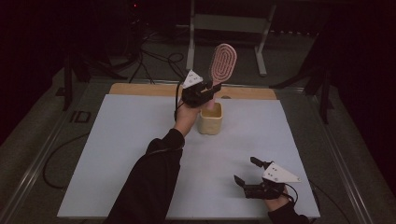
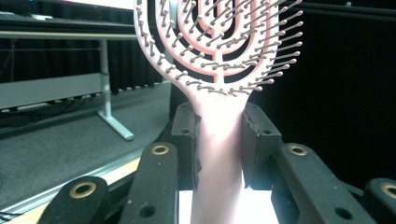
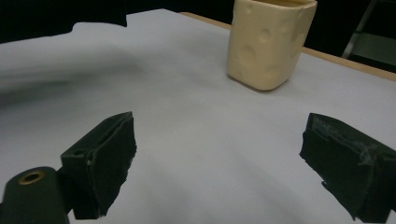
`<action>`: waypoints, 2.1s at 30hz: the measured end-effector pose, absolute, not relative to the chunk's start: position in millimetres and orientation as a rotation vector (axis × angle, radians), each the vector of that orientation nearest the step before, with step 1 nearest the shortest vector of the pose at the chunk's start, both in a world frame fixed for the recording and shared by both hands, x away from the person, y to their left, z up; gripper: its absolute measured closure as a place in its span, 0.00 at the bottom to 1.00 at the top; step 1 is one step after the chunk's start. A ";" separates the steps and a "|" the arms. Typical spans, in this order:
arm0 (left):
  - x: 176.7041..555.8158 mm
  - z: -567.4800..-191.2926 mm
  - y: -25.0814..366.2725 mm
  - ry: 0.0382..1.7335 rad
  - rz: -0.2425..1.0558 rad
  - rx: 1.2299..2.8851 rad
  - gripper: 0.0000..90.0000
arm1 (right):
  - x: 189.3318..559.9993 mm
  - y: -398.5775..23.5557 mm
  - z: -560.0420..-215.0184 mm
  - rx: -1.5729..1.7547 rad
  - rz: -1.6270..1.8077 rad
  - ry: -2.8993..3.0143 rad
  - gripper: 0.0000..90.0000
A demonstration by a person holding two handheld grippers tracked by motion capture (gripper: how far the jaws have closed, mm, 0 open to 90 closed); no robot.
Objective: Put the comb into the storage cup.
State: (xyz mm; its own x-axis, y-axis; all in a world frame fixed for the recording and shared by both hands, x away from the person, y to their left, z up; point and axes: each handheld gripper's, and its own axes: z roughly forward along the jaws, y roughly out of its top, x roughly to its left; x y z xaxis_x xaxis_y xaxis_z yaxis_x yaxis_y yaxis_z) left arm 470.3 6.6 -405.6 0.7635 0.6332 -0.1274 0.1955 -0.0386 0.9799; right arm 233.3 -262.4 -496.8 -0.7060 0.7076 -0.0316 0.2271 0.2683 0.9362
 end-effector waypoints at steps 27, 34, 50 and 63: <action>465.2 -446.6 2.0 0.682 0.377 1.695 0.78 | 233.2 -261.0 -497.6 0.836 1.439 2.113 0.11; 463.8 -448.7 -1.7 0.711 0.391 1.732 0.78 | 233.2 -260.9 -497.5 0.834 1.440 2.115 0.11; 465.6 -446.0 -1.7 0.731 0.389 1.837 0.48 | 233.7 -260.6 -498.1 0.837 1.444 2.120 0.11; 468.3 -438.9 9.3 0.683 0.249 1.849 0.06 | 233.4 -260.7 -497.8 0.839 1.441 2.118 0.11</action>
State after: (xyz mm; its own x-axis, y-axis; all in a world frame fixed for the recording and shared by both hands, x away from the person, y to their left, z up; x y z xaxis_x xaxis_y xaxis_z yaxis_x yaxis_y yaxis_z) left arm 468.3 9.3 -438.9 0.8121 0.5638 -0.1505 0.3343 -0.2381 0.9119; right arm 233.4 -260.7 -497.8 -0.7182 0.6955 -0.0224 0.2346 0.2723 0.9332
